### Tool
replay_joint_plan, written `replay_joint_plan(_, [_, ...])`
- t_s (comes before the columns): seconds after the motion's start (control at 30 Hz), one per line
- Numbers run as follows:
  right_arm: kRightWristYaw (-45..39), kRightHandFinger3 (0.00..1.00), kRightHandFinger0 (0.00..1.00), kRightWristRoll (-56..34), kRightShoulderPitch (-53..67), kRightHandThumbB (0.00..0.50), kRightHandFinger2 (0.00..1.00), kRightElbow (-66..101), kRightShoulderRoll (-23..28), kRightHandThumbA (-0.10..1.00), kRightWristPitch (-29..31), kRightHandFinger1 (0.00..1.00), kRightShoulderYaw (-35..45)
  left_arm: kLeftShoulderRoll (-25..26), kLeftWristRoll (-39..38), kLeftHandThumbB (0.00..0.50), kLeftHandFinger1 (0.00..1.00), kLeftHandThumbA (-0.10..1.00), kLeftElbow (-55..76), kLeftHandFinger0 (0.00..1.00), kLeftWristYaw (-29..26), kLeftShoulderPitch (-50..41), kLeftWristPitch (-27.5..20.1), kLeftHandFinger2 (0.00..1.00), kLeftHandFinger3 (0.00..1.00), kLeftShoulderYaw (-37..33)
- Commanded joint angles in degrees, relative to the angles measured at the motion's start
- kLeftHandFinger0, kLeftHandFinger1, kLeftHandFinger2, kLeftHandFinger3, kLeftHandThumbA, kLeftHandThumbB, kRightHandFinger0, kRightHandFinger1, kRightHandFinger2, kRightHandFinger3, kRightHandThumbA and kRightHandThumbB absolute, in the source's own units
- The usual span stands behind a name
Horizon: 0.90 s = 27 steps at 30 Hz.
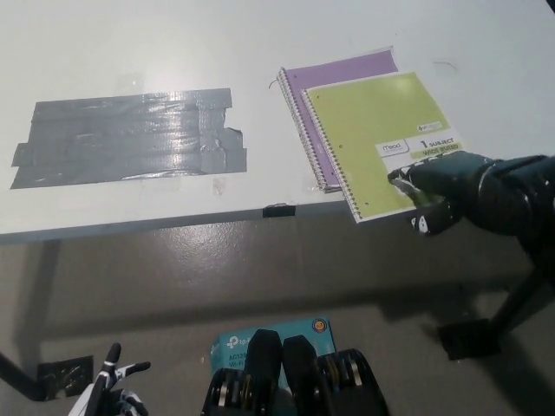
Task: The robot uses its right hand to align two notebooks stacked together until they are fully overlapped
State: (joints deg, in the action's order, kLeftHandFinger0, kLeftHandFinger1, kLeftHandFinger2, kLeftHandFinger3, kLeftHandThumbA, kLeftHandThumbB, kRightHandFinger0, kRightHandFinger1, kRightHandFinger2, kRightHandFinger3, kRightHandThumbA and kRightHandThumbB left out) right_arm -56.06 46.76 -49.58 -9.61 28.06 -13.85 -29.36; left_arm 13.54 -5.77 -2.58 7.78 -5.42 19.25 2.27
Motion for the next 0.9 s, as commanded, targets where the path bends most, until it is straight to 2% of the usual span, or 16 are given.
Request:
replay_joint_plan(0.0, [-7.09, 1.0, 1.0, -9.53, -6.86, 0.475, 1.0, 4.05, 0.74, 0.21, -5.75, 1.0, 5.86, 1.12, -0.31, 0.5, 0.17, 1.0, 1.04, 0.05, 1.46, -1.2, -2.3, 0.24, 0.76, 0.3])
replay_joint_plan(0.03, [-4.61, 1.0, 1.0, -10.23, -6.2, 0.468, 1.0, 4.03, 0.07, 0.17, -6.09, 1.0, 7.65, 1.18, -0.51, 0.5, 0.18, 1.0, 1.13, 0.05, 1.73, -1.24, -2.37, 0.24, 0.75, 0.28])
replay_joint_plan(0.13, [1.07, 1.0, 1.0, -9.87, -4.71, 0.309, 1.0, 4.85, -0.86, 0.1, -3.63, 1.0, 10.18, 0.79, -1.05, 0.5, 0.17, 1.0, 0.9, 0.05, 1.51, -1.11, -1.82, 0.25, 0.74, 0.71])
replay_joint_plan(0.17, [2.11, 1.0, 1.0, -9.8, -4.41, 0.292, 1.0, 5.07, -1.07, 0.09, -3.02, 1.0, 10.67, 0.79, -1.04, 0.5, 0.16, 1.0, 0.81, 0.05, 1.51, -1.09, -1.85, 0.25, 0.74, 0.73])
replay_joint_plan(0.2, [3.87, 1.0, 1.0, -9.88, -3.95, 0.253, 1.0, 5.09, -1.49, 0.09, -2.03, 1.0, 11.46, 0.82, -0.96, 0.5, 0.15, 1.0, 0.68, 0.04, 1.53, -1.08, -2.03, 0.23, 0.73, 0.71])
replay_joint_plan(0.23, [5.11, 1.0, 1.0, -10.14, -3.61, 0.241, 1.0, 4.94, -1.87, 0.09, -1.43, 1.0, 12.1, 0.85, -0.88, 0.5, 0.15, 1.0, 0.63, 0.04, 1.55, -1.09, -2.22, 0.22, 0.73, 0.68])
replay_joint_plan(0.3, [7.08, 1.0, 1.0, -9.86, -2.79, 0.267, 1.0, 4.87, -2.64, 0.21, -1.5, 1.0, 12.74, 0.78, -0.64, 0.5, 0.15, 1.0, 0.74, 0.07, 1.27, -1.03, -1.64, 0.2, 0.71, 0.65])
replay_joint_plan(0.37, [8.61, 1.0, 1.0, -9.74, -1.41, 0.263, 1.0, 4.82, -2.9, 0.28, -1.19, 1.0, 13.13, 0.57, -0.43, 0.5, 0.15, 1.0, 1.01, 0.07, 1.22, -1.56, -1.53, 0.19, 0.71, 0.35])
replay_joint_plan(0.4, [10.07, 1.0, 1.0, -9.23, -0.75, 0.257, 1.0, 4.14, -3.22, 0.32, -1.03, 1.0, 13.19, 0.49, -0.36, 0.5, 0.16, 1.0, 1.75, 0.08, 1.15, -1.57, -1.03, 0.22, 0.73, 0.21])
replay_joint_plan(0.47, [13.3, 1.0, 1.0, -8.03, 0.49, 0.279, 1.0, 2.64, -4.06, 0.37, -0.96, 1.0, 13.21, 0.63, -0.11, 0.5, 0.15, 1.0, 1.49, 0.09, 1.32, -1.66, -2.2, 0.22, 0.73, -0.02])
replay_joint_plan(0.5, [14.31, 1.0, 1.0, -7.55, 0.92, 0.274, 1.0, 1.97, -4.16, 0.4, -0.78, 1.0, 13.02, 0.6, -0.18, 0.5, 0.15, 1.0, 1.56, 0.09, 1.39, -1.65, -2.19, 0.22, 0.73, -0.1])
replay_joint_plan(0.67, [17.9, 1.0, 1.0, -6.4, 2.54, 0.285, 1.0, -0.87, -4.54, 0.44, 0.42, 1.0, 11.95, 0.52, -0.22, 0.49, 0.17, 1.0, 1.6, 0.09, 1.29, -1.14, -1.87, 0.22, 0.74, -0.27])
replay_joint_plan(0.73, [19.42, 1.0, 1.0, -5.2, 4.01, 0.309, 1.0, -2.28, -5.41, 0.48, 0.25, 1.0, 10.74, 0.51, -0.33, 0.5, 0.16, 1.0, 1.28, 0.07, 1.52, -0.79, -2.23, 0.24, 0.73, -0.4])
replay_joint_plan(0.87, [21.56, 1.0, 1.0, -1.21, 5.45, 0.29, 1.0, -2.71, -5.12, 0.56, 1.21, 1.0, 6.8, 0.77, 1.12, 0.5, 0.16, 1.0, 1.92, 0.06, 1.02, -1.02, -2.66, 0.23, 0.74, -1.35])
